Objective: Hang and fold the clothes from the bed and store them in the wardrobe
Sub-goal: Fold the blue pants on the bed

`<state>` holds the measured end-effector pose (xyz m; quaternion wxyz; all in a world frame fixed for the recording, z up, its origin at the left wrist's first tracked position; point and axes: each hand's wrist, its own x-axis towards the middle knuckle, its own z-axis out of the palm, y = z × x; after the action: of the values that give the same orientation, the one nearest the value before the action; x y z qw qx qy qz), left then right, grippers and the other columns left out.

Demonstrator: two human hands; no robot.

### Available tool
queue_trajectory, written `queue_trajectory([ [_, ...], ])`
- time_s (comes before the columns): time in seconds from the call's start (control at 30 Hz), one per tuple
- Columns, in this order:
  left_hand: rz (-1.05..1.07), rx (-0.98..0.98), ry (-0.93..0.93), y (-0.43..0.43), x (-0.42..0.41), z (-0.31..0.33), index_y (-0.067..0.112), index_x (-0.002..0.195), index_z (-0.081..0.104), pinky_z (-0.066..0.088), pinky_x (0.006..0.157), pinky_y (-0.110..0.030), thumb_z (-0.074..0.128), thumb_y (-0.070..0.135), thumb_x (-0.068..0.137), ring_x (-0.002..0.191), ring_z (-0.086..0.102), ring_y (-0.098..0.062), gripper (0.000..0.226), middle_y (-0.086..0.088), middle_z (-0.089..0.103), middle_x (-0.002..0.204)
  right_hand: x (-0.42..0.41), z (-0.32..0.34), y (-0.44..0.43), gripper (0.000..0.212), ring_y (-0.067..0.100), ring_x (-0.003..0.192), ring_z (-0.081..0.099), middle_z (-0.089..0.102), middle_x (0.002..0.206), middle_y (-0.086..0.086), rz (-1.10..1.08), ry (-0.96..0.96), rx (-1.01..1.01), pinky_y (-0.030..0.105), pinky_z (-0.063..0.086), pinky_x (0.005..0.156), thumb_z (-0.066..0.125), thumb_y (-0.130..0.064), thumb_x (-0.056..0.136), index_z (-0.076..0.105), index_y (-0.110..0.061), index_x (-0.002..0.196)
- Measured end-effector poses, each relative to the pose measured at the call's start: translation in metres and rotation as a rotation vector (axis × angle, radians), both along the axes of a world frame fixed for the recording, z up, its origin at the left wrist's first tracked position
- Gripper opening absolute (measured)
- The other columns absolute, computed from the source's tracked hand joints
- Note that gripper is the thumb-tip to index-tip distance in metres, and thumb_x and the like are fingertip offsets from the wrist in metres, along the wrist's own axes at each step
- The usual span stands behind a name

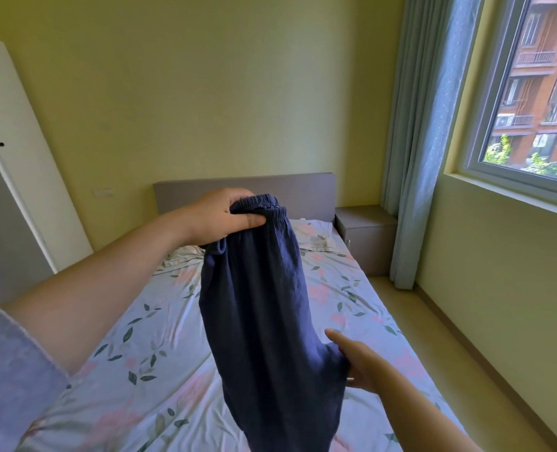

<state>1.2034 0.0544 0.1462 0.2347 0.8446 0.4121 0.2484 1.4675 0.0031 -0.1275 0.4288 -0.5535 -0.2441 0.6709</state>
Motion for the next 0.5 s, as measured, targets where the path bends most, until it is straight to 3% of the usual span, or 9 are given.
queue_trajectory([
  [0.03,0.013,0.001,0.0,0.001,0.001,-0.001,0.014,0.106,0.065,0.049,0.096,-0.048,0.065,0.03,0.091,0.101,0.066,-0.027,0.023,-0.011,0.071,0.104,0.002,-0.003,0.0,0.079,0.036,0.126,0.048,0.053,0.133,0.016,-0.029,0.003,0.012,0.049,0.041,0.099,0.08,-0.038,0.069,0.049,-0.004,0.132],
  [0.1,0.028,-0.003,-0.001,0.002,0.005,-0.005,0.014,0.108,0.064,0.049,0.096,-0.047,0.065,0.032,0.091,0.1,0.066,-0.027,0.025,-0.01,0.071,0.104,0.004,-0.006,0.002,0.057,0.034,0.116,0.055,0.057,0.132,0.016,-0.169,-0.054,0.051,0.046,0.046,0.094,0.068,-0.03,0.09,0.049,-0.002,0.136],
  [0.17,0.042,-0.007,0.009,0.004,0.01,-0.009,0.015,0.109,0.064,0.05,0.095,-0.046,0.064,0.034,0.091,0.099,0.066,-0.025,0.026,-0.007,0.071,0.104,0.012,-0.011,0.007,0.043,0.036,0.117,0.055,0.057,0.131,0.018,-0.318,-0.039,0.099,0.046,0.047,0.096,0.059,-0.024,0.098,0.05,-0.003,0.134],
  [0.23,0.059,-0.017,0.024,0.007,0.015,-0.014,0.014,0.109,0.065,0.05,0.095,-0.045,0.063,0.036,0.092,0.098,0.066,-0.024,0.028,-0.007,0.071,0.104,0.029,-0.009,0.008,0.03,0.037,0.116,0.057,0.06,0.125,0.019,-0.434,-0.075,0.111,0.047,0.048,0.099,0.059,-0.023,0.098,0.057,-0.005,0.122],
  [0.3,0.08,-0.021,0.046,0.01,0.023,-0.018,0.013,0.108,0.065,0.05,0.095,-0.045,0.063,0.037,0.092,0.098,0.066,-0.025,0.029,-0.008,0.07,0.104,0.048,-0.002,0.004,0.017,0.033,0.11,0.06,0.064,0.116,0.017,-0.534,-0.16,0.116,0.042,0.051,0.091,0.061,-0.022,0.096,0.063,-0.008,0.105],
  [0.4,0.109,-0.016,0.075,0.013,0.041,-0.028,0.013,0.106,0.064,0.049,0.095,-0.043,0.061,0.04,0.092,0.098,0.064,-0.026,0.031,-0.008,0.069,0.104,0.083,0.007,-0.007,0.017,0.024,0.094,0.058,0.065,0.1,0.013,-0.719,-0.377,0.185,0.035,0.045,0.081,0.061,-0.016,0.094,0.068,-0.003,0.104],
  [0.5,0.118,-0.015,0.052,0.013,0.067,-0.043,0.013,0.107,0.063,0.049,0.089,-0.037,0.061,0.04,0.092,0.099,0.063,-0.026,0.031,-0.006,0.068,0.104,0.119,0.021,-0.027,0.018,0.023,0.089,0.058,0.068,0.095,0.012,-0.878,-0.572,0.244,0.037,0.048,0.084,0.061,-0.015,0.094,0.069,-0.002,0.104],
])
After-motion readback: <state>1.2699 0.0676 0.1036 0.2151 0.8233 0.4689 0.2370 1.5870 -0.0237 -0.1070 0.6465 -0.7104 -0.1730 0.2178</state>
